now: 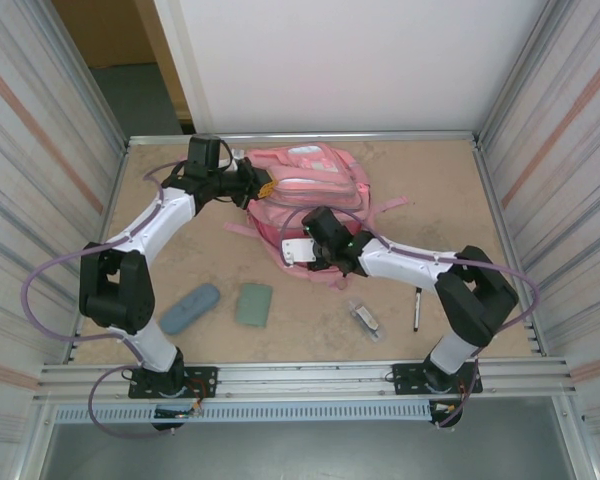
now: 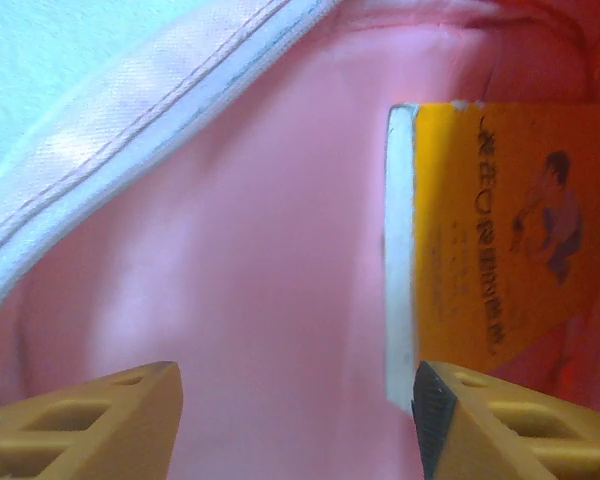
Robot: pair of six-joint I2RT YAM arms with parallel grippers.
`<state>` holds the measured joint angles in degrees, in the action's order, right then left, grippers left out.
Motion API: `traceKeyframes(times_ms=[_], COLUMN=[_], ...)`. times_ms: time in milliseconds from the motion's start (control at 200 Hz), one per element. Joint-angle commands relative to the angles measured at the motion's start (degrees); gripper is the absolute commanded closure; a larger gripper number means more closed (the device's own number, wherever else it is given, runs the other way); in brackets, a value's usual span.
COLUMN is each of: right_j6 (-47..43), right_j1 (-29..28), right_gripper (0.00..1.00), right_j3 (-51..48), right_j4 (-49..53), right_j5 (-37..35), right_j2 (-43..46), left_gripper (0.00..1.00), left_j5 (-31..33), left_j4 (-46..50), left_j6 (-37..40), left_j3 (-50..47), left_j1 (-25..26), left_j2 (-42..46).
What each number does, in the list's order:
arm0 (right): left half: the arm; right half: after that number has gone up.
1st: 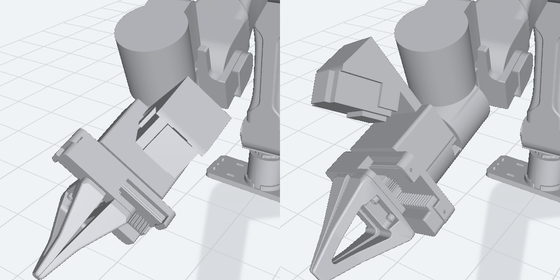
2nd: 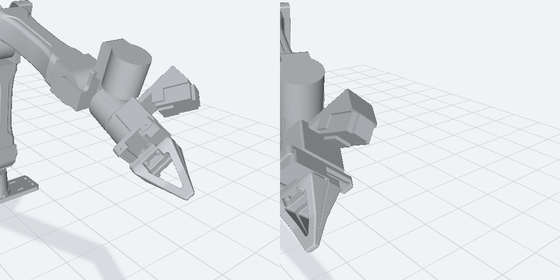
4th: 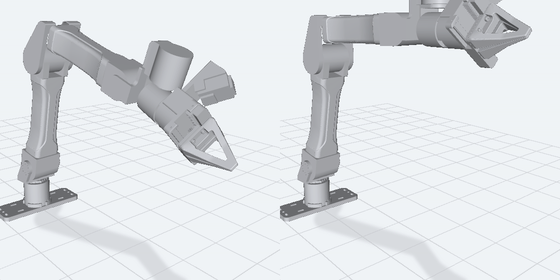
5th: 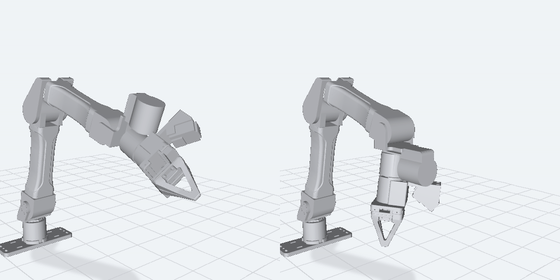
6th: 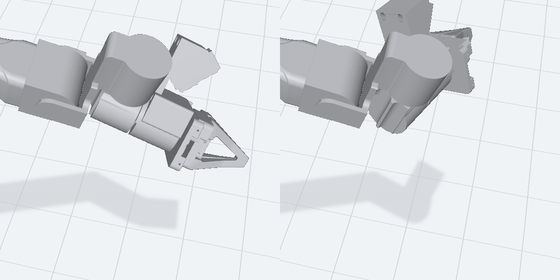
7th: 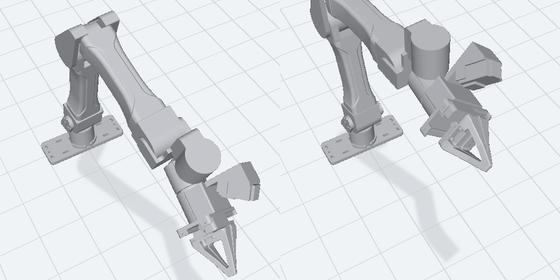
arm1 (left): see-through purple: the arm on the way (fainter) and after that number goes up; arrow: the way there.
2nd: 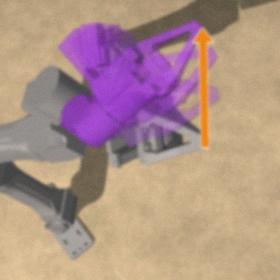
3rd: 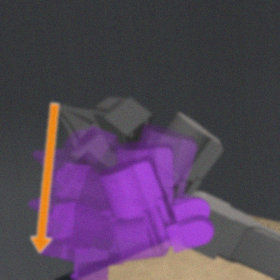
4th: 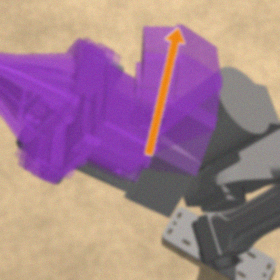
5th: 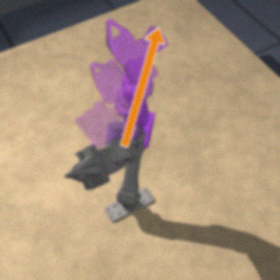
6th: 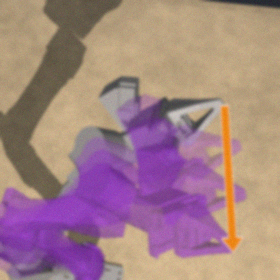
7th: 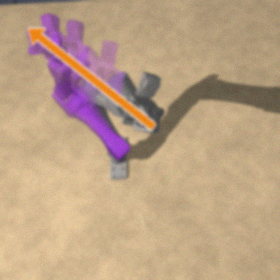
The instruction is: Pack books, pencil case, and school supplies into a backpack
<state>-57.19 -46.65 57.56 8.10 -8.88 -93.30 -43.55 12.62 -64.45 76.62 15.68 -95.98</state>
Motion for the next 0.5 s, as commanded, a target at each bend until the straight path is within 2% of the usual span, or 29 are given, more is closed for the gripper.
traceKeyframes(times_ms=[0,105,170,271,371,496], right_j6=[10.96,20.33,27.47,41.68,54.13,63.17], right_j1=[0.76,0.36,0.38,1.42,2.33,2.12], right_gripper=[0.42,0.42,0.42,0.45,0.49,0.42], right_j3=[-1.91,-8.54,-13.5,-19.95,-24.21,-28.36], right_j4=[2.56,-1.96,-6.79,-15.15,-17.68,-18.74], right_j5=[5.91,18.36,23.44,19.98,19.7,17.86], right_j2=[4.64,13.57,19.85,25.74,31.23,41.48], left_gripper=[1.0,1.0,1.0,1.0,1.0,1.0], left_j5=[-3.43,-3.52,-3.3,-3.23,-2.78,-0.9], left_j4=[-3.2,-3.01,-2.66,-3.26,-5.42,-4.67], left_j6=[1.53,1.65,1.94,1.41,-0.27,1.09], left_j3=[2.83,2.3,1.86,1.06,-0.53,-2.9], left_j1=[-0.65,-0.71,-0.69,-0.66,-0.64,-0.35], left_j2=[0.16,0.69,0.89,0.94,1.36,2.09])
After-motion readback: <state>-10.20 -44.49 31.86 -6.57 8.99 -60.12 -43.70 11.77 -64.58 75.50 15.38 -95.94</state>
